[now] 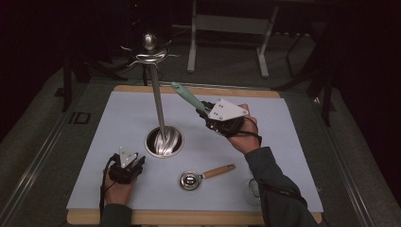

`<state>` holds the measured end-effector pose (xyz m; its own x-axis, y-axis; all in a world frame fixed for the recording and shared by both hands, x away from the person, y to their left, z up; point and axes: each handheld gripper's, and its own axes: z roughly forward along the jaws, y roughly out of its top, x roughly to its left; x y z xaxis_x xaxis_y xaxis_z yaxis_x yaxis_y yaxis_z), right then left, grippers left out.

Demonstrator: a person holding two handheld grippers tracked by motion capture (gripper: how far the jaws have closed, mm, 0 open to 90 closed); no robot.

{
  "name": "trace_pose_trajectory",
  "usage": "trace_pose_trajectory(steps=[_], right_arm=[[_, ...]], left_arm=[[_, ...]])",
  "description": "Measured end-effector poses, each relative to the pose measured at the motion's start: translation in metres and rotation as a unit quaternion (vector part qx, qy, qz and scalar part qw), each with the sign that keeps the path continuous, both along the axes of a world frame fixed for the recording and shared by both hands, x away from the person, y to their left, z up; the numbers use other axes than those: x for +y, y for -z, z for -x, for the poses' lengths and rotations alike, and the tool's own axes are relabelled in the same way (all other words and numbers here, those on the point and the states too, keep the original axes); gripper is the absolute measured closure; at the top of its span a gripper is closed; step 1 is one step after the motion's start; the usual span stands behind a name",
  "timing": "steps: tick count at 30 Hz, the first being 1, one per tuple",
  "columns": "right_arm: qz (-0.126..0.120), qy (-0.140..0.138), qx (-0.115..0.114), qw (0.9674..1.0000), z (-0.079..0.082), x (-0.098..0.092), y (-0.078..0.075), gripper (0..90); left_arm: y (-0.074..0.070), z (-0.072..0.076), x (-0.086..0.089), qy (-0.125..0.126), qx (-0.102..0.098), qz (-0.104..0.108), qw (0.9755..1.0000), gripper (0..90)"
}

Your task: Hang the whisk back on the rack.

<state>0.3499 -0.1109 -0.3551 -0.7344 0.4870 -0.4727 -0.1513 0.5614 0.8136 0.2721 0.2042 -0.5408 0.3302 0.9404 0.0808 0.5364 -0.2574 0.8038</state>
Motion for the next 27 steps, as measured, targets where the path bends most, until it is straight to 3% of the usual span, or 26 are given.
trace_pose_trajectory(steps=[27], right_arm=[[-0.036,-0.017,-0.026,0.9989,0.009,0.017,-0.035,69.3]], left_arm=[[0.0,0.0,0.0,0.0,-0.001,0.003,1.0,67.1]])
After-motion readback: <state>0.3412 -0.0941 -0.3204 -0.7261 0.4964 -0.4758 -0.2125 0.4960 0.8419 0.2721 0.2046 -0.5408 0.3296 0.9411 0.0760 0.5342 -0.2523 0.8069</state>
